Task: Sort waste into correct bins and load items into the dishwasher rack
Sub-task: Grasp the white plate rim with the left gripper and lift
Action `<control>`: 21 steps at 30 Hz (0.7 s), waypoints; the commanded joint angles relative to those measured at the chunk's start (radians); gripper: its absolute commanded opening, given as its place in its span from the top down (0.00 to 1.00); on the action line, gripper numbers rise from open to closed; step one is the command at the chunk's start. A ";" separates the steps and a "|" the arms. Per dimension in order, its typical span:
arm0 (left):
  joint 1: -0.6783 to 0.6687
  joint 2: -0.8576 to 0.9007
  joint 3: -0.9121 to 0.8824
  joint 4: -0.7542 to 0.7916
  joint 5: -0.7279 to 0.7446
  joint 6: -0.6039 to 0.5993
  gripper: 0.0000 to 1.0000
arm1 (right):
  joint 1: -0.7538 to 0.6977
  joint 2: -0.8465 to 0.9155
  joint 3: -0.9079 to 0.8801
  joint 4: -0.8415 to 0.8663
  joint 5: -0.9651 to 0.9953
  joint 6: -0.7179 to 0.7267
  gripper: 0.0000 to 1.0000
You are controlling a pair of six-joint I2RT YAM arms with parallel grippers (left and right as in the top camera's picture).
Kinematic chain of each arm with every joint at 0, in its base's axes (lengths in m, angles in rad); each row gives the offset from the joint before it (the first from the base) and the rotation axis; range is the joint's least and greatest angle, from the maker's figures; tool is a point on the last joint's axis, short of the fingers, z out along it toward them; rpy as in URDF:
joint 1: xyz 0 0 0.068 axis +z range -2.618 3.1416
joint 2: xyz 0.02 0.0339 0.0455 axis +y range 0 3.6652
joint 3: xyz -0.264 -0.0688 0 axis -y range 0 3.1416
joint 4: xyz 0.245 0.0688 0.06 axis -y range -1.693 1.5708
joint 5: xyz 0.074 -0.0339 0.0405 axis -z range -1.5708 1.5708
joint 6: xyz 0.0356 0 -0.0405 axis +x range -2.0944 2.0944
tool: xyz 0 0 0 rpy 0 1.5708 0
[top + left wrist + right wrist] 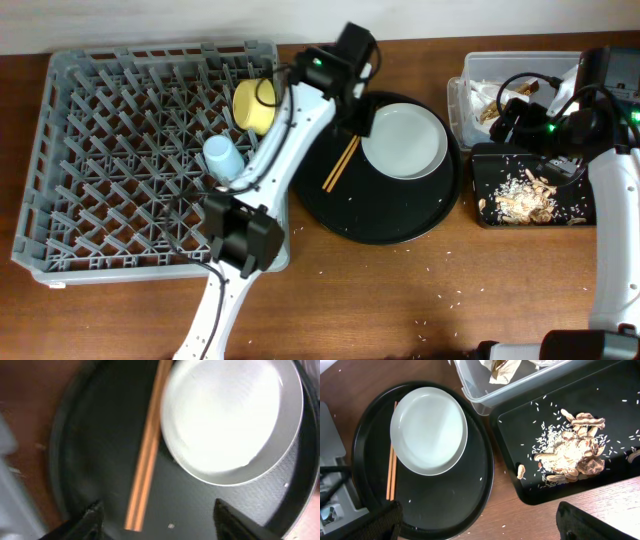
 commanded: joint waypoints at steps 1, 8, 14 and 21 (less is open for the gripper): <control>-0.074 0.072 -0.017 -0.002 0.026 -0.111 0.36 | -0.004 0.003 -0.001 0.000 0.012 0.007 0.01; -0.135 0.177 -0.018 0.024 -0.061 -0.176 0.49 | -0.004 0.003 -0.001 0.000 0.012 0.007 0.02; -0.135 0.246 -0.018 0.082 -0.060 -0.180 0.49 | -0.004 0.003 -0.001 0.000 0.012 0.007 0.02; -0.127 0.235 0.000 0.048 -0.060 -0.180 0.99 | -0.004 0.003 -0.001 0.000 0.012 0.007 0.01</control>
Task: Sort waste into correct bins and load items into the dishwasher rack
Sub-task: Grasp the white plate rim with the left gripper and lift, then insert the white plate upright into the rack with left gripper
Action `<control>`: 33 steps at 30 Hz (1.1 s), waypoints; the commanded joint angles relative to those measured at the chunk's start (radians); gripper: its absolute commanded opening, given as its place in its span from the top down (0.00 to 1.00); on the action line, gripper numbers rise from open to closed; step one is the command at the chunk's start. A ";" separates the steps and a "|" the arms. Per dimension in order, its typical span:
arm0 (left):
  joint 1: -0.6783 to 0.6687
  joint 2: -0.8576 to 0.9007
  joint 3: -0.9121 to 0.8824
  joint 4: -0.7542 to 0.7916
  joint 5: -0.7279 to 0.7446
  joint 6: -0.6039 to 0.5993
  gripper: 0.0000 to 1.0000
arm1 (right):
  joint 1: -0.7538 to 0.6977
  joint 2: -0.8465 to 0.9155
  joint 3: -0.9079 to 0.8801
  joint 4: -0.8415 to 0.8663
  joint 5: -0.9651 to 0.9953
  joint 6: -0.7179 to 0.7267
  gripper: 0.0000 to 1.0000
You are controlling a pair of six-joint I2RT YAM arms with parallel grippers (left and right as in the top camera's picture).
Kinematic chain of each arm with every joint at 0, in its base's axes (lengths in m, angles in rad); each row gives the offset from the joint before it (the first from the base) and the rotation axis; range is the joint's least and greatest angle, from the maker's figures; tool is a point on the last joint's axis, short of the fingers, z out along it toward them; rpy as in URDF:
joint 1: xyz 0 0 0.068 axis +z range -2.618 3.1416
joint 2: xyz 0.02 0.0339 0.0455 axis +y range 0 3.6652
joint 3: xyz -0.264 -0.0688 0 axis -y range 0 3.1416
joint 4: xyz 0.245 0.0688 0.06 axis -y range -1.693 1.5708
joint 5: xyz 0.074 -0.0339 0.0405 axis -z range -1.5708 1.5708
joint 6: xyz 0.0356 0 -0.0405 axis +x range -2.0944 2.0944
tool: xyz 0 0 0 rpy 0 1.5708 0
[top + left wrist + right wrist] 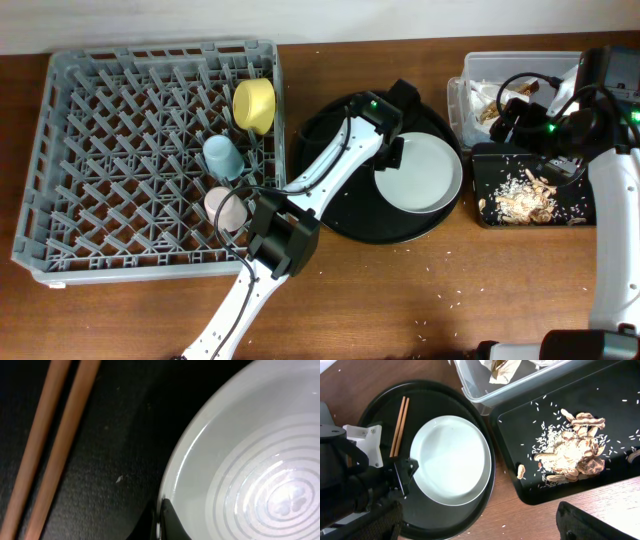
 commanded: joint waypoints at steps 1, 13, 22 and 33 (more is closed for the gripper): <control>0.005 0.008 0.016 -0.046 -0.005 0.010 0.99 | -0.004 0.003 -0.001 0.000 0.012 0.007 0.02; 0.319 -0.450 0.163 -0.144 -0.475 0.271 0.99 | -0.004 0.003 -0.001 0.000 0.012 0.007 0.01; 0.562 -0.453 0.021 -0.015 -0.705 0.509 0.99 | -0.004 0.003 -0.001 0.000 0.012 0.007 0.02; 0.595 -0.453 -0.360 0.332 -0.914 0.508 0.99 | -0.004 0.003 -0.001 0.000 0.012 0.007 0.02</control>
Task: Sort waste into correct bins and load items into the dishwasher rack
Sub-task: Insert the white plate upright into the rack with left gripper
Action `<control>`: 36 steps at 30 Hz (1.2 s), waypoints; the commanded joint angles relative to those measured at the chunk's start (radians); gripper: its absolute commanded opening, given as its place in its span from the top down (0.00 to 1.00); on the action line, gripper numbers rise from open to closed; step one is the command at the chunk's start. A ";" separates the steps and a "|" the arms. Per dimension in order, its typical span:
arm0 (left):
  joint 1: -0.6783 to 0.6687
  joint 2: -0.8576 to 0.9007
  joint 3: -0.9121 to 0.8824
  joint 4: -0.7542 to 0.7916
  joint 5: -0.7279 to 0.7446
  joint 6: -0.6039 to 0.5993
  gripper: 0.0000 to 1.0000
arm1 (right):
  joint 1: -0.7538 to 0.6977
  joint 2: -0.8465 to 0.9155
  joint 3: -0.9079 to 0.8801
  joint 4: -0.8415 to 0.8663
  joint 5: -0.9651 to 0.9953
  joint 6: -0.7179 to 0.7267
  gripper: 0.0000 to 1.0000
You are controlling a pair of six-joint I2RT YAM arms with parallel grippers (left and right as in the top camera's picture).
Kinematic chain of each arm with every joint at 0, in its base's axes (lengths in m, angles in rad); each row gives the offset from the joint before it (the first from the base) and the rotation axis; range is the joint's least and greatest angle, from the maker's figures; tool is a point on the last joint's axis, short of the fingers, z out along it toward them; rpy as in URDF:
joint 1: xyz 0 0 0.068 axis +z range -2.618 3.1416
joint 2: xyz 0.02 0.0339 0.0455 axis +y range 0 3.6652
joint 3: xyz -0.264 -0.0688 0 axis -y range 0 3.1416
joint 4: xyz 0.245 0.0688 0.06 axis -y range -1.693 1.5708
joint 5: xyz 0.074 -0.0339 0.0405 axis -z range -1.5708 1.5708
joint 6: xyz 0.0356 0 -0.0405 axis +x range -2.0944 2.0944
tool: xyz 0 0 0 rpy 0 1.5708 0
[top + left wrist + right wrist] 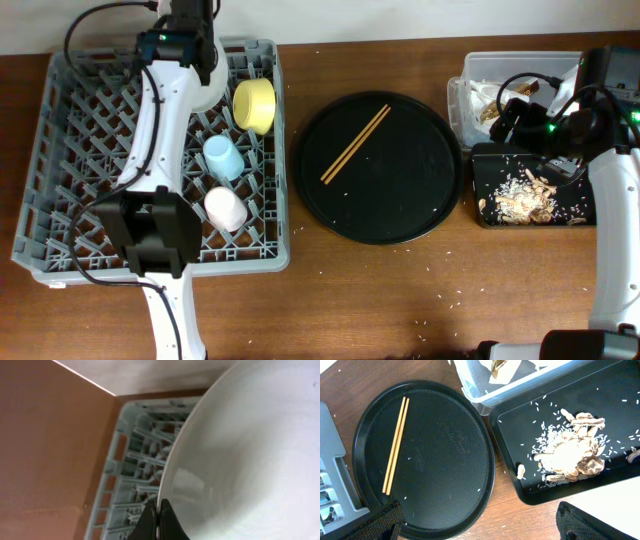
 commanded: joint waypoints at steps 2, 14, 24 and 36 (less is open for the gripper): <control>0.002 0.006 -0.024 0.053 -0.105 0.009 0.99 | -0.004 0.003 -0.001 0.000 0.012 0.007 0.01; -0.036 0.006 -0.024 0.067 -0.069 0.009 0.52 | -0.004 0.003 -0.001 0.000 0.012 0.007 0.01; -0.054 -0.033 -0.023 0.019 0.467 0.009 0.39 | -0.004 0.003 -0.001 0.000 0.012 0.007 0.02; 0.018 0.052 -0.024 0.004 0.729 -0.121 0.99 | -0.004 0.003 -0.001 0.000 0.012 0.007 0.02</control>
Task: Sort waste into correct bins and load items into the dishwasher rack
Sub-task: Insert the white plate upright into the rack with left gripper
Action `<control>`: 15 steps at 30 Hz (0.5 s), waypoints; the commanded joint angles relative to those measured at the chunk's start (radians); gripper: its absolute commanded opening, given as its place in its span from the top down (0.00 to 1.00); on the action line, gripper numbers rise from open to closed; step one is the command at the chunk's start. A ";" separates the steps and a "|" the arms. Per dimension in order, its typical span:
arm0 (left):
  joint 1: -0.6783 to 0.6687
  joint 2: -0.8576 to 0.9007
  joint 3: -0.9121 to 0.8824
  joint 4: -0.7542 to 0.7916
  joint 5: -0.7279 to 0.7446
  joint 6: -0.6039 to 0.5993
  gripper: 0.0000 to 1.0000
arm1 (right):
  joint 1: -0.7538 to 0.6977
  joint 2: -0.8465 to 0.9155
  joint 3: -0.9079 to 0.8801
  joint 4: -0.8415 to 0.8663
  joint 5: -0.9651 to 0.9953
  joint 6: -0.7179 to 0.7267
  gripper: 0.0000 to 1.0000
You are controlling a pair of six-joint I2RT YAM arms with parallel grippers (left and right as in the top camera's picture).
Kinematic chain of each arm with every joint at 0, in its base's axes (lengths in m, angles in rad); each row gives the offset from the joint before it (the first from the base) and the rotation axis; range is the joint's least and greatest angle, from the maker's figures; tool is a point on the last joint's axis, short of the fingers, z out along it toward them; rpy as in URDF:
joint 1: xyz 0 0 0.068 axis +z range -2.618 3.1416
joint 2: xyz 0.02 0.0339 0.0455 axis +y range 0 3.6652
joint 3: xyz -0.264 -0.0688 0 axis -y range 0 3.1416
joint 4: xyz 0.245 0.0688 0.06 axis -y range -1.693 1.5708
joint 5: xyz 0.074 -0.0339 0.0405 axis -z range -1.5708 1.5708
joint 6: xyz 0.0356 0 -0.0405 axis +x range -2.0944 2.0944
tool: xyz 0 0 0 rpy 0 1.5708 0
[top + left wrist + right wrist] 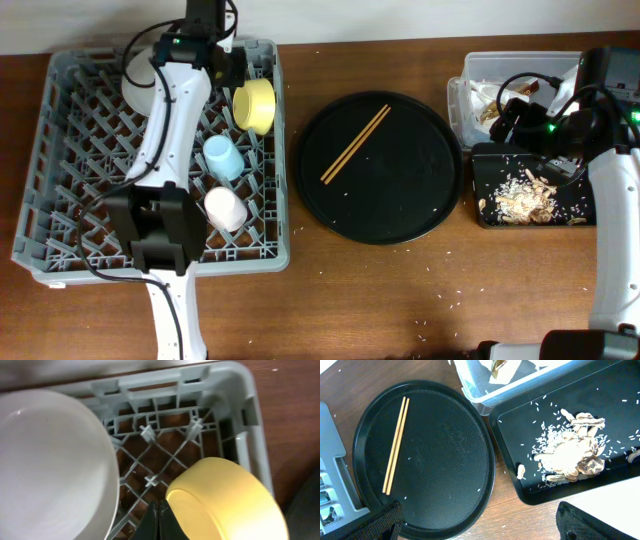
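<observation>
A white plate [140, 78] stands on edge in the far row of the grey dishwasher rack [80, 200]; the left wrist view shows it [50, 460] at the left. My left gripper [158, 520] hangs between the plate and a yellow cup [225, 500], fingers shut together with nothing in them. A pair of wooden chopsticks [355, 144] lies on the round black tray [400, 190]. My right gripper [480, 527] stands open above the table between the tray and the black bin [620, 415] that holds rice and food scraps.
The rack also holds the yellow cup [254, 105], a blue cup [222, 157] and a pale cup [226, 208]. A clear tub [500, 85] with crumpled paper stands at the far right, behind the black bin [570, 210]. Rice grains are scattered on the table.
The left gripper was shut on the plate's rim over the rack's far edge. Now the plate stands in the rack, let go, and the gripper is further right by the yellow cup, shut empty.
The plate first lay on the black tray beside the chopsticks with my left gripper open above it. Then the gripper was at the plate's rim. Later it held the plate over the rack. Now the plate stands in the rack. The right arm has stayed still.
</observation>
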 commanded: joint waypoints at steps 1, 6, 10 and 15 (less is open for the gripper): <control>0.045 0.027 -0.005 0.002 0.016 -0.072 0.99 | -0.004 0.003 -0.001 0.000 0.012 0.007 0.02; 0.060 0.047 -0.005 0.003 0.003 -0.074 0.99 | -0.004 0.003 -0.001 0.000 0.012 0.007 0.01; 0.062 0.053 -0.005 0.014 -0.083 -0.073 0.99 | -0.004 0.003 -0.001 0.000 0.012 0.007 0.02; 0.061 0.061 -0.043 0.026 -0.083 -0.073 0.99 | -0.004 0.003 -0.001 0.000 0.012 0.007 0.02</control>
